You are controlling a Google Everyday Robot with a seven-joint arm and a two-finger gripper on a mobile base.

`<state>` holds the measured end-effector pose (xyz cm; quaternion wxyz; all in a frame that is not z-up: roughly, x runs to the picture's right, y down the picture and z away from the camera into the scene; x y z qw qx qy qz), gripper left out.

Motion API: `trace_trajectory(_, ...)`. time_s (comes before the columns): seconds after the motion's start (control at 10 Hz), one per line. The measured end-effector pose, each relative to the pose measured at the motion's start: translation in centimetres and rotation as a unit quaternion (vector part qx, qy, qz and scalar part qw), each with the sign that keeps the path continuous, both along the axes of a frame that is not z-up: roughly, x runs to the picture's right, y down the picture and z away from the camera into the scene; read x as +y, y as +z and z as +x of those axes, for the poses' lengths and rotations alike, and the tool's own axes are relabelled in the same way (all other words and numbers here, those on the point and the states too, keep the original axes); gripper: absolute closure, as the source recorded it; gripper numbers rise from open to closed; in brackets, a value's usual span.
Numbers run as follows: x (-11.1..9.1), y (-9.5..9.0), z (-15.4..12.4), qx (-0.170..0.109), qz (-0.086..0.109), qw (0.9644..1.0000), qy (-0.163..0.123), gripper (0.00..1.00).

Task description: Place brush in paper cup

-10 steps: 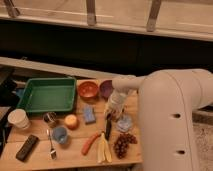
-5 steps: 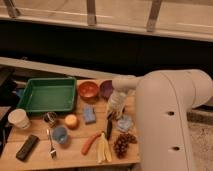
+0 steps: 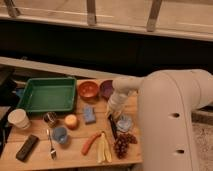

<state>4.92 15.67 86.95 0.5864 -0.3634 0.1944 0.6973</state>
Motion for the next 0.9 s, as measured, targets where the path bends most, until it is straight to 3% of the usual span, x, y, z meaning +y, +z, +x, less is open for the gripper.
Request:
trace_trajectory(0.1, -0.6, -0.6, 0.1, -0.003, 0.01, 0.9999, 0.004, 1.0)
trace_trajectory(0.5, -5.2, -5.8, 1.6, -0.016, 0.065, 0.9973, 0.031, 1.0)
trace_trajectory(0.7, -7.4, -8.8, 3.3, -0.025, 0.096, 0.9938, 0.049, 1.0)
trace_trajectory(0.9, -9.6, -12.0, 4.5, -0.055, 0.127, 0.9879, 0.069, 1.0)
